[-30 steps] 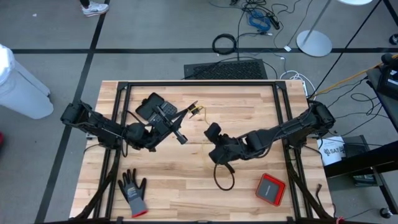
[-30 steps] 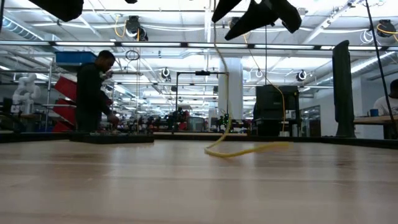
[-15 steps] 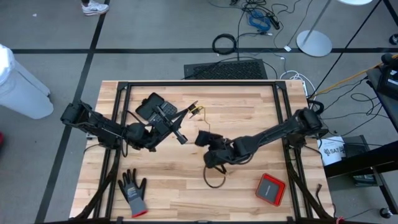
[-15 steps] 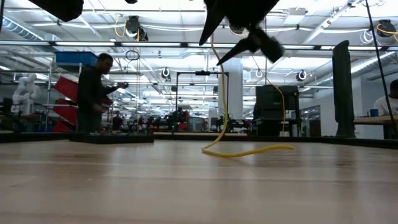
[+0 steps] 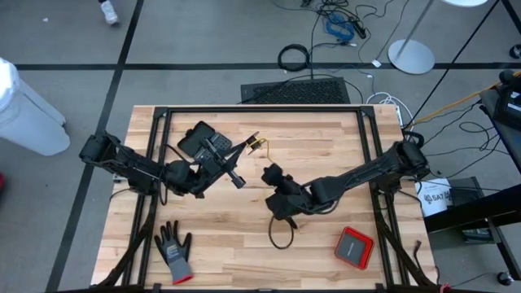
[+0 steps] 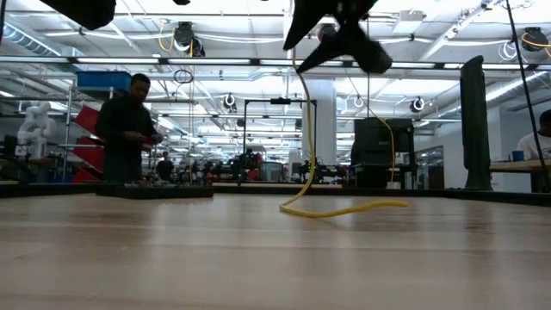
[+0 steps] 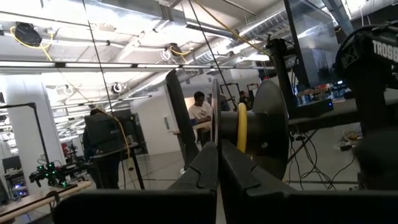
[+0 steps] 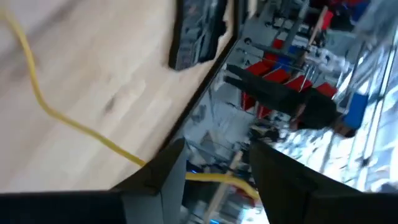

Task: Coil cords
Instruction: Coil the yellow wire onto the spool

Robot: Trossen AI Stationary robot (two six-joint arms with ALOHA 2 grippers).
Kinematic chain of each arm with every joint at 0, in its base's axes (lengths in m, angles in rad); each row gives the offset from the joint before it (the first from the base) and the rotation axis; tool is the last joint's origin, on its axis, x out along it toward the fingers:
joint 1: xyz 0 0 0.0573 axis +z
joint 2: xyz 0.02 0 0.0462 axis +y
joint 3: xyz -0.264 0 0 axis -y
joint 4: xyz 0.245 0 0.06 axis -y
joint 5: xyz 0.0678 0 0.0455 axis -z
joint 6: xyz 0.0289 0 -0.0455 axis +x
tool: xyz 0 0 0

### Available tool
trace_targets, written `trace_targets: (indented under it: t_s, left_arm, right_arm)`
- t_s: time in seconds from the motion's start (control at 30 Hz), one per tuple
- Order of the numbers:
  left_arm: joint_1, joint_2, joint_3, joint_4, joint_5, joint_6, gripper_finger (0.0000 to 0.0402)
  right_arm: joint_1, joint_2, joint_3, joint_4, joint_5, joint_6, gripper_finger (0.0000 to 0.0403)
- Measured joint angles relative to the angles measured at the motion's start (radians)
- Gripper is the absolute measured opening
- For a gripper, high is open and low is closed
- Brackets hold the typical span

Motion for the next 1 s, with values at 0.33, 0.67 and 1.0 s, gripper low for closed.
trace_targets:
  t_s: [0.33,0.67,1.0]
  left_arm:
    - [0.000,0.000,0.000,0.000,-0.002,0.000,0.0002]
    - [0.000,0.000,0.000,0.004,-0.002,0.001,0.0002]
    - [-0.011,0.000,0.000,0.005,-0.018,0.059,0.0002]
  right_arm:
    - [-0.021,-0.102,-0.001,-0.156,-0.136,0.871,0.0159]
    - [-0.104,-0.084,-0.147,0.000,-0.221,1.112,0.0152]
    - [-0.074,-0.173,-0.605,0.816,-0.158,1.042,0.0128]
